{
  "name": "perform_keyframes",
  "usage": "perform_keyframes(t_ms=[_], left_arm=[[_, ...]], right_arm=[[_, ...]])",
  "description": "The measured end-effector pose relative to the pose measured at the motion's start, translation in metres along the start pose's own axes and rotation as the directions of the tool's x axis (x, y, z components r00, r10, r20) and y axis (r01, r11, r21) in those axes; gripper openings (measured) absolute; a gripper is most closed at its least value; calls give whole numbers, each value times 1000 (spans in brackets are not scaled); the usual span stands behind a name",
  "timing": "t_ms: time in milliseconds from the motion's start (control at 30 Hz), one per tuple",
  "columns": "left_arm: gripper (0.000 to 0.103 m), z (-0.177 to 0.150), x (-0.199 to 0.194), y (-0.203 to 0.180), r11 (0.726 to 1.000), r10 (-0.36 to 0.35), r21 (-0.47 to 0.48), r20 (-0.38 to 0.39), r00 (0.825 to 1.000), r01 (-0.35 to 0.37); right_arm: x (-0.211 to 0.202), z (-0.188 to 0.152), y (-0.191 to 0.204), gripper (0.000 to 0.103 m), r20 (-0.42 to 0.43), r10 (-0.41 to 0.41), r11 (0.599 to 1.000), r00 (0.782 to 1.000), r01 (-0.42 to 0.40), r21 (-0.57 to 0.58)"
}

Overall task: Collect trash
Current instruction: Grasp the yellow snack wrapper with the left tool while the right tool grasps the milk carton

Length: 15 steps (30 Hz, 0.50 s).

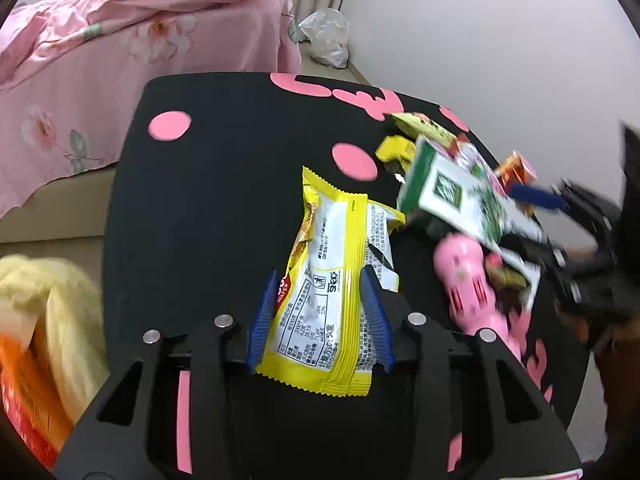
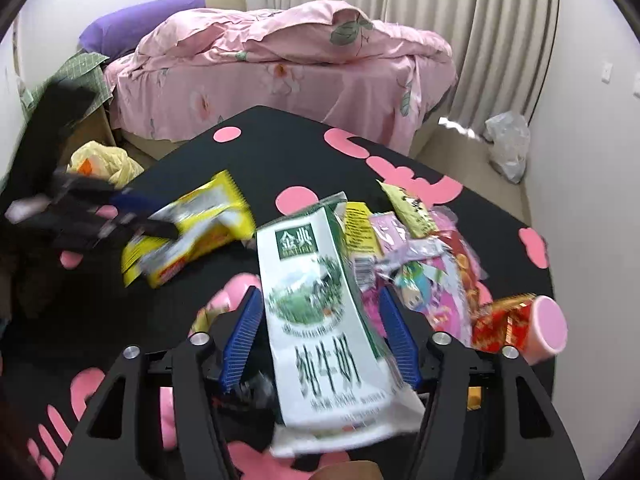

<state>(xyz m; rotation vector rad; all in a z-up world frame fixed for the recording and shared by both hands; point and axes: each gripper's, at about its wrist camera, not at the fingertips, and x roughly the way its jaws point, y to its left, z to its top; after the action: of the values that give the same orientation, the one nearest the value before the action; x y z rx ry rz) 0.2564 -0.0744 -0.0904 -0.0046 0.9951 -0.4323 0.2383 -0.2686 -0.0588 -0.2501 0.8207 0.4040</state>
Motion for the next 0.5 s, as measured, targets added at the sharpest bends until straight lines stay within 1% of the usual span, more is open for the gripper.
perform_keyframes(t_ms=[67, 100, 167, 300, 367, 400, 433, 500], left_arm=[[40, -17, -12, 0, 1000, -11, -5, -2, 1000, 11], [40, -23, -17, 0, 1000, -10, -9, 1, 1000, 10], [40, -37, -30, 0, 999, -9, -31, 15, 1000, 9], [41, -51, -47, 0, 997, -38, -59, 49, 998, 41], [43, -54, -54, -1, 998, -29, -54, 65, 997, 33], [44, -55, -56, -1, 998, -28, -54, 72, 997, 32], [46, -55, -60, 0, 998, -34, -54, 84, 996, 39], [54, -55, -68, 2, 996, -67, -57, 115, 991, 74]], right_arm=[[9, 7, 0, 58, -14, 44, 999, 999, -44, 17], [18, 11, 1, 59, -39, 65, 998, 997, -64, 22], [26, 17, 3, 60, -45, 71, 997, 996, -69, 30], [53, 31, 7, 60, -127, 50, 999, 991, -48, 21], [59, 36, 11, 59, -155, 5, 1000, 988, -5, -1], [55, 38, 14, 57, -148, -37, 999, 988, 35, -19], [50, 39, 15, 56, -136, -50, 999, 989, 47, -25], [30, 40, 16, 55, -82, -56, 998, 995, 55, -16]])
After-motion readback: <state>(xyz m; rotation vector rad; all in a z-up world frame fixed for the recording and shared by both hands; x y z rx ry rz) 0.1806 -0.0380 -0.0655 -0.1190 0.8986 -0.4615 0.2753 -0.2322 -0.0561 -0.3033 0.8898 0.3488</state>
